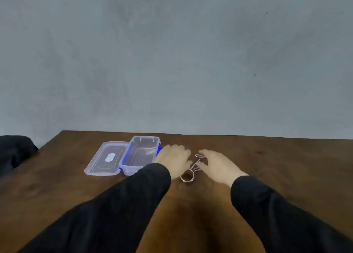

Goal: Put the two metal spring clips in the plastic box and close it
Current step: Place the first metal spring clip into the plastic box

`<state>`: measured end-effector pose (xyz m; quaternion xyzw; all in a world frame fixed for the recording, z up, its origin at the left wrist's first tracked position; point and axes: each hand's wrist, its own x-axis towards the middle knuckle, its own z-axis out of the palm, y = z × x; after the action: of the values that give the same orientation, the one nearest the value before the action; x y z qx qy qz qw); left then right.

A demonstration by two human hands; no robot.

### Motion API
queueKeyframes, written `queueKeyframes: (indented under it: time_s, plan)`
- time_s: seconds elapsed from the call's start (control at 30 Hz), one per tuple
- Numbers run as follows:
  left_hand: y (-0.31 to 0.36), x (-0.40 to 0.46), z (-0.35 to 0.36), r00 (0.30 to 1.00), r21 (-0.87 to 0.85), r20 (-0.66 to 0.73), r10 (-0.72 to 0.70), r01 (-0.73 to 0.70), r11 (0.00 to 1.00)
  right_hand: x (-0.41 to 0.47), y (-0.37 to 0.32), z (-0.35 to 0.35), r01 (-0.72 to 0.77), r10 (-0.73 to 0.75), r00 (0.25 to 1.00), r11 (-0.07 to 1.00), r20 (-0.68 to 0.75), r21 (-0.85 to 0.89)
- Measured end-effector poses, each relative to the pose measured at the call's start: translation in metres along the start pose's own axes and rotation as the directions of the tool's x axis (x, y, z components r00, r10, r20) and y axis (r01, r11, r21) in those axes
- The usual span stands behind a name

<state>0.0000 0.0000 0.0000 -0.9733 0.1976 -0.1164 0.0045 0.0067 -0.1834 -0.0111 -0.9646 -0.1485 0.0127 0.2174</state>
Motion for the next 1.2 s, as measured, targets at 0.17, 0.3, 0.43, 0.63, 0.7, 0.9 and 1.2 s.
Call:
queueKeyframes:
  time_s: [0.17, 0.3, 0.43, 0.63, 0.7, 0.9, 1.2]
  plan:
    - [-0.009, -0.060, 0.080, 0.980, -0.037, 0.171, -0.098, 0.106, 0.994, -0.004, 0.001, 0.077, -0.142, 0.132, 0.988, 0.980, 0.081, 0.138]
    - [-0.027, -0.085, 0.120, 0.982, -0.111, 0.137, -0.128, 0.143, 0.983, 0.005, -0.004, 0.112, -0.267, 0.286, 0.957, 0.934, -0.052, 0.236]
    - [-0.031, -0.092, 0.131, 0.991, -0.167, 0.058, -0.119, 0.127, 0.978, 0.019, -0.014, 0.129, -0.361, 0.382, 0.909, 0.921, -0.166, 0.144]
    - [-0.046, -0.092, 0.139, 0.996, -0.217, -0.069, -0.061, 0.044, 0.975, 0.044, -0.026, 0.141, -0.443, 0.422, 0.885, 0.893, -0.195, -0.078]
    - [-0.053, -0.094, 0.138, 0.992, -0.215, -0.117, -0.042, 0.016, 0.976, 0.048, -0.027, 0.145, -0.441, 0.411, 0.885, 0.890, -0.217, -0.114]
    - [-0.095, -0.107, 0.136, 0.930, -0.209, -0.339, -0.142, 0.073, 0.975, 0.055, -0.026, 0.147, -0.416, 0.401, 0.888, 0.909, -0.224, -0.026]
    - [-0.164, -0.104, 0.140, 0.805, -0.268, -0.126, -0.580, 0.535, 0.801, 0.051, -0.027, 0.144, -0.311, 0.358, 0.898, 0.928, -0.254, 0.207]
